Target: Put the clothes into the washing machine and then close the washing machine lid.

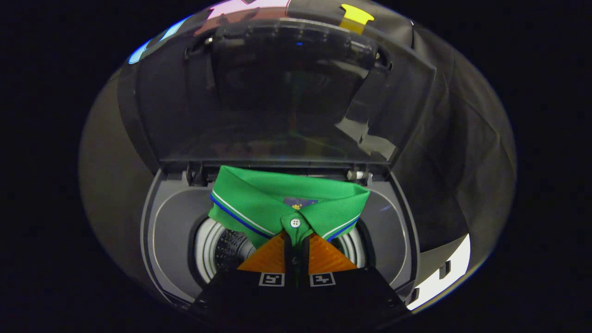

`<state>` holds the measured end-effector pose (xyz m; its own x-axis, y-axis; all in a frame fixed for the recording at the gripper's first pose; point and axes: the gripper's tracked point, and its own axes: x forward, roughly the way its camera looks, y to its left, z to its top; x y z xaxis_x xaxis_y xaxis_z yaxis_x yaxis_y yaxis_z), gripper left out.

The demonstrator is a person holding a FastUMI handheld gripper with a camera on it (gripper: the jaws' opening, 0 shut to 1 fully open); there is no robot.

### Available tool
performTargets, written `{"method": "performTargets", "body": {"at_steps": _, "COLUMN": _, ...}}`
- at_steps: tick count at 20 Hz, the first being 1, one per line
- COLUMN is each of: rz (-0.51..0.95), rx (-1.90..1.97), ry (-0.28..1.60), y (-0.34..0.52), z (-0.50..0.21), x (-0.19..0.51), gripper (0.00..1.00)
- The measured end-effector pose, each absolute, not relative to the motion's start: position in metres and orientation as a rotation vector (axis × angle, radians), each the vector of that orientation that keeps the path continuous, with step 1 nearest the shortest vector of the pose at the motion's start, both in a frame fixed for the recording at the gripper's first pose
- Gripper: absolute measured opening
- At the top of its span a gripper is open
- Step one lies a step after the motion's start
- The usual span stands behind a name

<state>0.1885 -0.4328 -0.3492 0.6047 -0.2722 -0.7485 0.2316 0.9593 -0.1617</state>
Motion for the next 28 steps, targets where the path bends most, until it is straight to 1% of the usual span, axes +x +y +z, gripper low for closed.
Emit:
{"method": "performTargets", "body": {"at_steps": 3, "rz": -0.265, "rx": -0.055, "ry": 0.92, "y": -0.432, "z": -0.379, "x": 0.184, "gripper": 0.05}}
{"method": "performTargets", "body": {"at_steps": 9, "rz": -0.222, "rx": -0.047, "ry": 0.991, "y": -0.432, "z": -0.407, "x": 0.173, "gripper": 0.05}}
{"method": "performTargets", "body": {"at_steps": 13, "rz": -0.198, "rx": -0.037, "ry": 1.043, "y": -0.43, "z": -0.416, "x": 0.169, "gripper": 0.05}}
{"method": "performTargets", "body": {"at_steps": 18, "rz": -0.18, "rx": -0.01, "ry": 1.057, "y": -0.428, "z": -0.42, "x": 0.169, "gripper": 0.06}}
{"method": "performTargets", "body": {"at_steps": 21, "rz": -0.197, "rx": -0.04, "ry": 1.091, "y": -0.433, "z": -0.424, "x": 0.163, "gripper": 0.12}}
{"method": "performTargets", "body": {"at_steps": 26, "rz": -0.183, "rx": -0.044, "ry": 1.131, "y": -0.435, "z": -0.429, "x": 0.154, "gripper": 0.99}}
{"method": "performTargets", "body": {"at_steps": 28, "rz": -0.186, "rx": -0.046, "ry": 1.126, "y": -0.437, "z": -0.427, "x": 0.153, "gripper": 0.99}}
